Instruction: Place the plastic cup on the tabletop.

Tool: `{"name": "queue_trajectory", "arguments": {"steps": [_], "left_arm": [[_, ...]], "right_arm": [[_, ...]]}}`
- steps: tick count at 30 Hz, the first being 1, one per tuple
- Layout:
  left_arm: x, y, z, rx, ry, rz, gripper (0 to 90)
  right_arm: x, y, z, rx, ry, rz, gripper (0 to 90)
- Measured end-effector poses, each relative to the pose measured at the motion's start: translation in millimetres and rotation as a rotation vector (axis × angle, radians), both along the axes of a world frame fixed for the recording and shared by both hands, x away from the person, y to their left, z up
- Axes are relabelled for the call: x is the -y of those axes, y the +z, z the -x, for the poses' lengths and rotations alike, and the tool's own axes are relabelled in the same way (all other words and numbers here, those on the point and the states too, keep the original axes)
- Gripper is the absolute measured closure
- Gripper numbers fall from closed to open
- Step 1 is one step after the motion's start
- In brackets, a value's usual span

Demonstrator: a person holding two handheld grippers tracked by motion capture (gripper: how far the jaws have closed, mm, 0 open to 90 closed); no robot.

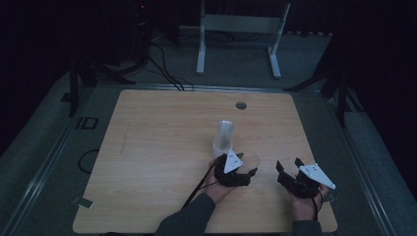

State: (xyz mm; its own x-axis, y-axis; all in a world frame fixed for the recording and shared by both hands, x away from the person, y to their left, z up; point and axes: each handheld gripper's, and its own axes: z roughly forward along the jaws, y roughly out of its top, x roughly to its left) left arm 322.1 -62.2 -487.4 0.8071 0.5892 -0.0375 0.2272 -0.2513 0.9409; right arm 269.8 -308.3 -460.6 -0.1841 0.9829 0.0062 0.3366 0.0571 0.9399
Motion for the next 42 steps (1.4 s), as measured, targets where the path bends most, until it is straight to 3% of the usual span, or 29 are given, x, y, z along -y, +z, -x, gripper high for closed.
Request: {"name": "queue_trajectory", "arguments": {"steps": [18,31,42], "left_arm": [[-7.2,-6.7,6.5,-0.044,-0.024,-0.036,17.2],[-17.3,-8.4,8.8,-0.069,-0.03,-0.023,16.1],[-33.0,-9.0,15.3,-0.065,-0.016,-0.011,16.6]], "right_arm": [[0.4,0.2,0.4,0.002,-0.002,0.002,28.3],[0.4,0.5,1.0,0.005,-0.002,0.0,28.3],[0.4,0.7,1.3,0.007,-0.002,-0.002,28.2]]}}
